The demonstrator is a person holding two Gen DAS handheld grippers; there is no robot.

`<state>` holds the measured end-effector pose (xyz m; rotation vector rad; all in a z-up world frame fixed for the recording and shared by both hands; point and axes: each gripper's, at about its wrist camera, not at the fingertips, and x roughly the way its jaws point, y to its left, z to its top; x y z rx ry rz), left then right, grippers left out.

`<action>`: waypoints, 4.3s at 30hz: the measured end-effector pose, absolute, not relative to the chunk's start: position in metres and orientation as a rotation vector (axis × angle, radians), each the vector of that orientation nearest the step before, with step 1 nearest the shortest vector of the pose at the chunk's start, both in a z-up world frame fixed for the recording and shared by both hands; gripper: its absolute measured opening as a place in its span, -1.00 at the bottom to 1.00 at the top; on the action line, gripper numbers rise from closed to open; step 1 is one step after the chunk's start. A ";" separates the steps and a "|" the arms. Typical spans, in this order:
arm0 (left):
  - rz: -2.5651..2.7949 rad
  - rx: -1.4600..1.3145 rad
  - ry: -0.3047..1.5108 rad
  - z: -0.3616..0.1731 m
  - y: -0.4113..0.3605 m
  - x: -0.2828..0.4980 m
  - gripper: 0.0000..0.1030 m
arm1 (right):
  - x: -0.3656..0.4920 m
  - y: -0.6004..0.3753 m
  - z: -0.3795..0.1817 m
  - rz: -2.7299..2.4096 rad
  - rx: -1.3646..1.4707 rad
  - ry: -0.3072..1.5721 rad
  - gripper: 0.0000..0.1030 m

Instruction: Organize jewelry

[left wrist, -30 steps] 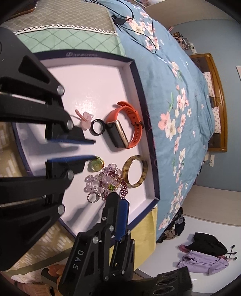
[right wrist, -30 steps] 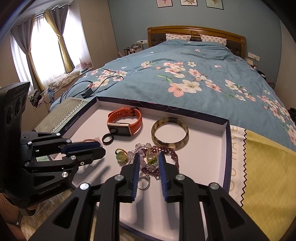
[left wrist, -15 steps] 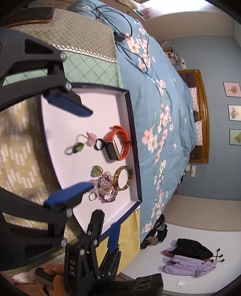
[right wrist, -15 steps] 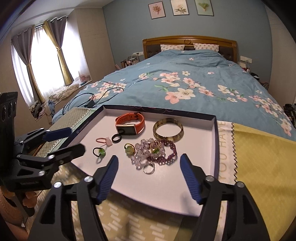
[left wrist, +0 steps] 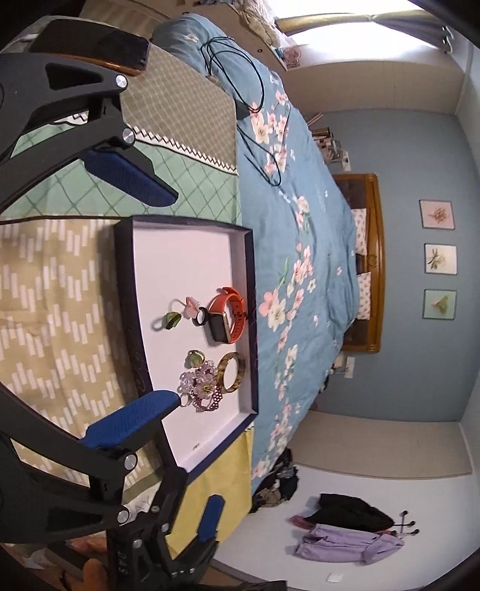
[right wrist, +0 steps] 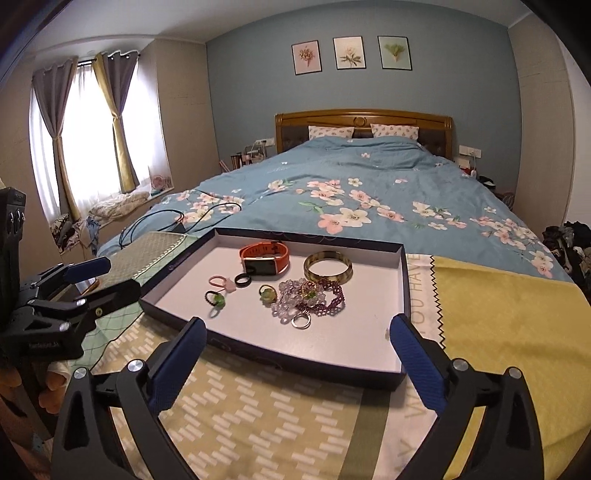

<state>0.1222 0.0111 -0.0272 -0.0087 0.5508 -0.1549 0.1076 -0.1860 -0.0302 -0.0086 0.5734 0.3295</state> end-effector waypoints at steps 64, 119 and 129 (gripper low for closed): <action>-0.076 -0.042 0.148 0.025 0.018 -0.031 0.90 | -0.011 -0.200 0.008 0.191 0.049 0.149 0.87; -0.081 -0.055 0.147 0.024 0.015 -0.029 0.90 | -0.012 -0.201 0.011 0.193 0.049 0.141 0.87; -0.083 -0.056 0.148 0.024 0.015 -0.030 0.90 | -0.013 -0.200 0.009 0.194 0.050 0.144 0.87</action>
